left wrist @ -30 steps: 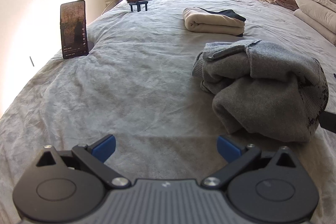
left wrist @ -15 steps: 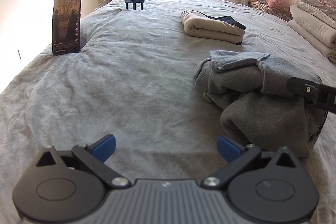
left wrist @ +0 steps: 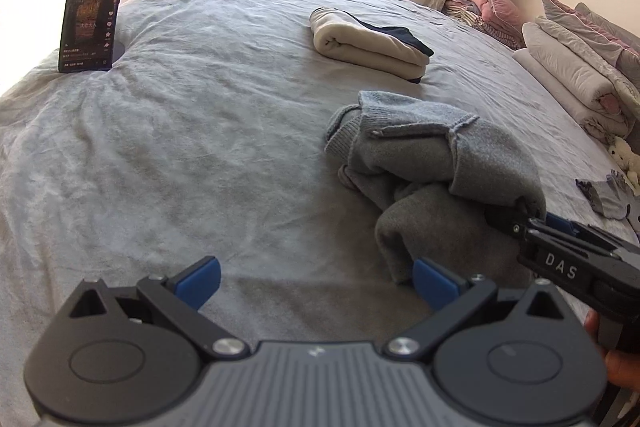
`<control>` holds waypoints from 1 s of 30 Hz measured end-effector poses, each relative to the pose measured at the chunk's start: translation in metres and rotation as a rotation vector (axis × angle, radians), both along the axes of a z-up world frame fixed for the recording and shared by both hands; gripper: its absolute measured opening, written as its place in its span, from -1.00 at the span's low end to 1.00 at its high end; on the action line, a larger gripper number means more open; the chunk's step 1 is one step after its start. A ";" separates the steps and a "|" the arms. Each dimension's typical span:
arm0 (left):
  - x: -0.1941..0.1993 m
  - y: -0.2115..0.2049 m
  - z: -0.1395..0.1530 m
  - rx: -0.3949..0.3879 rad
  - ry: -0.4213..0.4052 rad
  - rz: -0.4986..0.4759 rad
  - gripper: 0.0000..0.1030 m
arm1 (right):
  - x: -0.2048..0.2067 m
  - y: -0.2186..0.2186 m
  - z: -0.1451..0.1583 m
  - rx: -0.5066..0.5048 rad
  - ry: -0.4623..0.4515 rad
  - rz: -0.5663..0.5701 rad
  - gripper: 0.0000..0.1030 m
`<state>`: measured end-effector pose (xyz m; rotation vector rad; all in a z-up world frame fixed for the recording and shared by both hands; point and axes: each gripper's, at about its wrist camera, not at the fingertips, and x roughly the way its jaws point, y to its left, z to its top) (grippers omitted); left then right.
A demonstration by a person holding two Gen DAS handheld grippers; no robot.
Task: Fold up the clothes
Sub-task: 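Grasp the grey sweater fabric with the right gripper while the left gripper grasps another edge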
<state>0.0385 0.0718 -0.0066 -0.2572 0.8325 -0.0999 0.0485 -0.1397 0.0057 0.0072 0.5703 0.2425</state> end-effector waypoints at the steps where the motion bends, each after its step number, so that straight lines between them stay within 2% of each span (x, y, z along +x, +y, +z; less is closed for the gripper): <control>1: -0.001 0.001 0.000 -0.017 0.001 0.003 0.99 | -0.002 0.000 0.002 0.010 -0.003 0.004 -0.39; 2: -0.001 0.003 0.000 -0.035 0.002 0.007 0.99 | -0.004 -0.001 0.003 0.019 -0.006 0.008 -0.52; 3: -0.003 0.004 0.001 -0.041 -0.010 0.008 0.99 | -0.006 -0.001 0.005 0.029 -0.008 0.012 -0.56; 7: -0.009 0.008 0.007 -0.062 -0.067 0.012 0.94 | -0.015 -0.003 0.011 0.065 -0.016 0.034 -0.59; 13: -0.015 0.011 0.016 -0.107 -0.135 -0.012 0.88 | -0.034 0.007 0.009 0.076 0.052 0.181 -0.59; 17: -0.015 0.009 0.016 -0.147 -0.143 -0.039 0.86 | -0.046 0.013 0.008 0.084 0.098 0.278 -0.60; 21: -0.010 0.002 0.011 -0.161 -0.134 -0.057 0.70 | -0.049 0.015 -0.004 0.074 0.153 0.310 -0.60; 24: -0.005 -0.008 0.006 -0.172 -0.131 -0.087 0.41 | -0.049 0.014 -0.011 0.056 0.180 0.311 -0.61; 26: -0.002 -0.015 0.003 -0.173 -0.131 -0.101 0.37 | -0.048 0.013 -0.013 0.054 0.189 0.311 -0.61; 30: 0.000 -0.029 0.004 -0.151 -0.185 -0.122 0.35 | -0.051 0.011 -0.013 0.051 0.186 0.310 -0.57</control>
